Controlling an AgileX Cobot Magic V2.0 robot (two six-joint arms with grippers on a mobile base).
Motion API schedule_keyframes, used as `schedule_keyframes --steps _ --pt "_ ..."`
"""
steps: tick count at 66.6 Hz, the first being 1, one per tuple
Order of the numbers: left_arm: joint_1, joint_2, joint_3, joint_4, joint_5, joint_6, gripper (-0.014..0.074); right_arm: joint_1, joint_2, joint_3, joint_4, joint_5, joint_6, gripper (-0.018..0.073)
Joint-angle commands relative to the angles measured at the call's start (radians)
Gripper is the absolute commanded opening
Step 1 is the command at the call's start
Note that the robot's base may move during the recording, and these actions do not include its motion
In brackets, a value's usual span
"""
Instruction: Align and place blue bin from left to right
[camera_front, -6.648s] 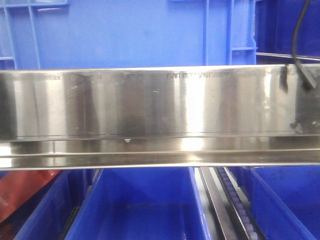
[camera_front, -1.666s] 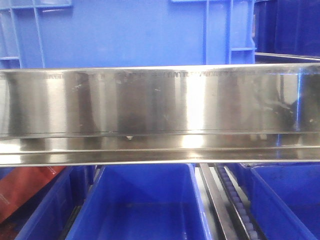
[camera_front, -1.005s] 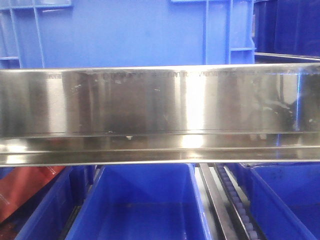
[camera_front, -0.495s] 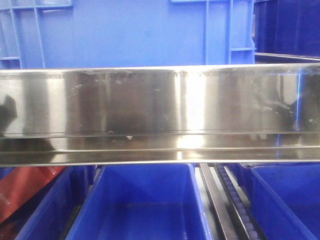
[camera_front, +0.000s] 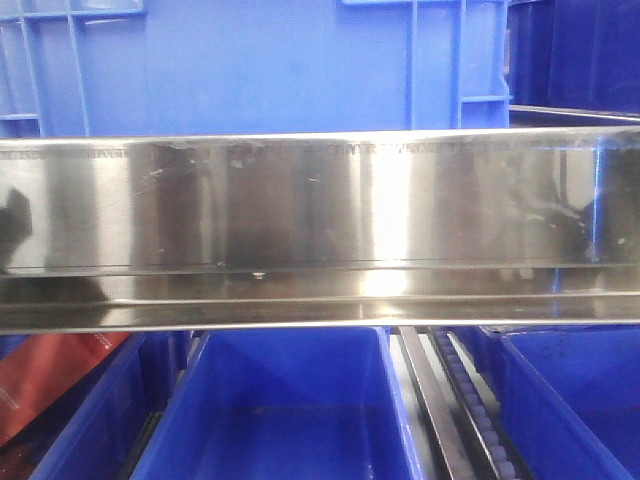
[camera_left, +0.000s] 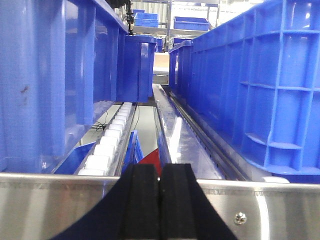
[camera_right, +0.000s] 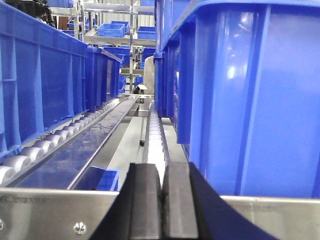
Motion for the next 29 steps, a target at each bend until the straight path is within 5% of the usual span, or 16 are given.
schedule_keyframes --steps 1,29 --pt "-0.006 -0.005 -0.001 -0.006 -0.019 0.0 -0.0111 0.002 -0.003 0.0 0.004 -0.019 0.001 -0.007" --pt "-0.006 -0.005 -0.001 -0.006 -0.019 0.0 -0.0111 0.002 -0.003 0.0 0.004 -0.019 0.001 -0.007"
